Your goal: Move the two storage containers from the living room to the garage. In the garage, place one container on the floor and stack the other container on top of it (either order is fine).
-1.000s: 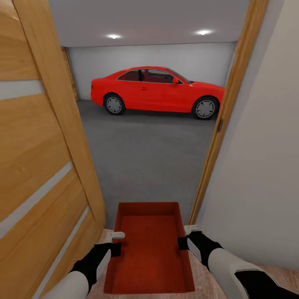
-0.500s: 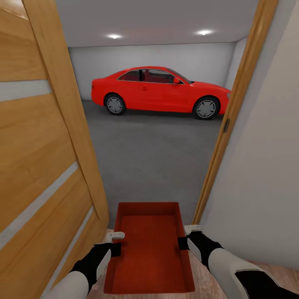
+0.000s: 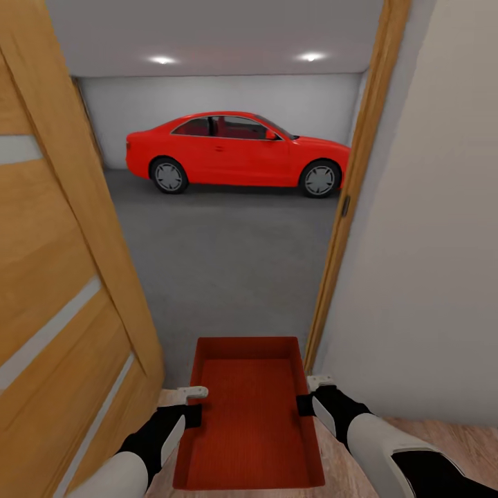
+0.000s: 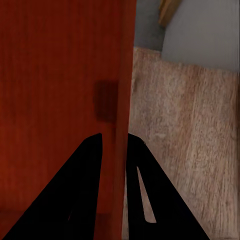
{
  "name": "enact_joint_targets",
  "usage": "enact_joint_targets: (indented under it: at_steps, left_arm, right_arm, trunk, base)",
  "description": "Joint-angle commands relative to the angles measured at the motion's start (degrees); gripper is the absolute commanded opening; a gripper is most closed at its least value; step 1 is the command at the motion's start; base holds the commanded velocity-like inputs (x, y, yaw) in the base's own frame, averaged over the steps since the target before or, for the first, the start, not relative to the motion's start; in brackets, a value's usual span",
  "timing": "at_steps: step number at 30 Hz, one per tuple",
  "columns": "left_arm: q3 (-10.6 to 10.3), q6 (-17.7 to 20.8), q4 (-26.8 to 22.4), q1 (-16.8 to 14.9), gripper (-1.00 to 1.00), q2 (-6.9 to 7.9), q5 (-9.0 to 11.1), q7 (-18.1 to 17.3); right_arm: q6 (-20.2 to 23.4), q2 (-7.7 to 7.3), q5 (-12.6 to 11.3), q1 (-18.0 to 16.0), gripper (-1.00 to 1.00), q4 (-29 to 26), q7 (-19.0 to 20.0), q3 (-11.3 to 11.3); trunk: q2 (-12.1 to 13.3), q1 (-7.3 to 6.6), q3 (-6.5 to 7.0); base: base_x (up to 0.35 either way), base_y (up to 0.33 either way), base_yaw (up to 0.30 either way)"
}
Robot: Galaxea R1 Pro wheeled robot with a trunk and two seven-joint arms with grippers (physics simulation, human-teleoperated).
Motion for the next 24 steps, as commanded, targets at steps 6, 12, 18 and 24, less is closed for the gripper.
enact_joint_targets:
  at_steps: [6, 12, 18, 24]
  left_arm:
    - [-1.06, 0.86, 0.07, 0.05, -1.0, 0.7, 1.65, -0.27]
    - [-1.03, 0.86, 0.07, 0.03, -1.0, 0.7, 1.65, -0.27]
    - [-1.05, 0.86, 0.07, 0.03, -1.0, 0.7, 1.66, -0.27]
    - [-1.0, 0.86, 0.07, 0.02, -1.0, 0.7, 1.65, -0.27]
  right_arm:
    - [0.26, 0.0, -1.16, -0.07, -1.0, -0.26, 0.25, 3.36]
    - [0.26, 0.0, -1.16, -0.08, -1.0, -0.3, 0.25, 3.37]
    - [0.26, 0.0, -1.16, -0.08, -1.0, -0.28, 0.25, 3.37]
    - [0.26, 0.0, -1.16, -0.08, -1.0, -0.27, 0.25, 3.37]
  trunk:
    - [-0.03, -0.01, 0.08]
    - [-0.03, -0.01, 0.11]
    - [-0.03, -0.01, 0.11]
    - [-0.03, -0.01, 0.11]
  base:
    - [0.0, 0.0, -0.183]
    - [0.0, 0.0, -0.04]
    - [0.0, 0.039, -0.006]
    - [0.0, 0.153, -0.001]
